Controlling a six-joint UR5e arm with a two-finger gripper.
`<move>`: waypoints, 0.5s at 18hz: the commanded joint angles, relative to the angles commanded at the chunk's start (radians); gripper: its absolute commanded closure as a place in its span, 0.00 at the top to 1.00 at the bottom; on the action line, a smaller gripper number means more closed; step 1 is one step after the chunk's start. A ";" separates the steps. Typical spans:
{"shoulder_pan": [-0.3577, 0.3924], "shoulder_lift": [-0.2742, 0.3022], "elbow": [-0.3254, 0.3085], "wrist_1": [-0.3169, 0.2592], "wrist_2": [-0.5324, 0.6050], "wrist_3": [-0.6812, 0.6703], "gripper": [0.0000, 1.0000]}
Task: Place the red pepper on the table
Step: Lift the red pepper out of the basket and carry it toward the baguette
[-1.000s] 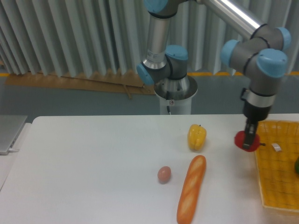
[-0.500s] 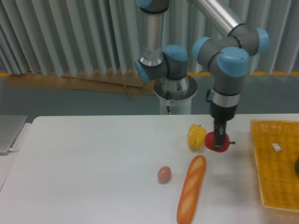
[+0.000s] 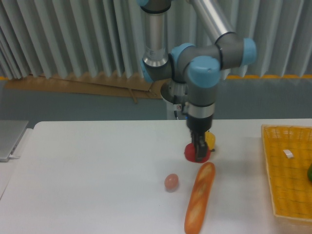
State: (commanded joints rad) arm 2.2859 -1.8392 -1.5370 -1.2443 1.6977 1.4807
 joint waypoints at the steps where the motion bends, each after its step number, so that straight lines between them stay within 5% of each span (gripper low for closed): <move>1: -0.019 -0.012 0.002 0.006 0.022 -0.037 0.42; 9: -0.095 -0.071 0.011 0.045 0.028 -0.219 0.42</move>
State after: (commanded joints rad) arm 2.1906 -1.9097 -1.5263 -1.1996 1.7257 1.2613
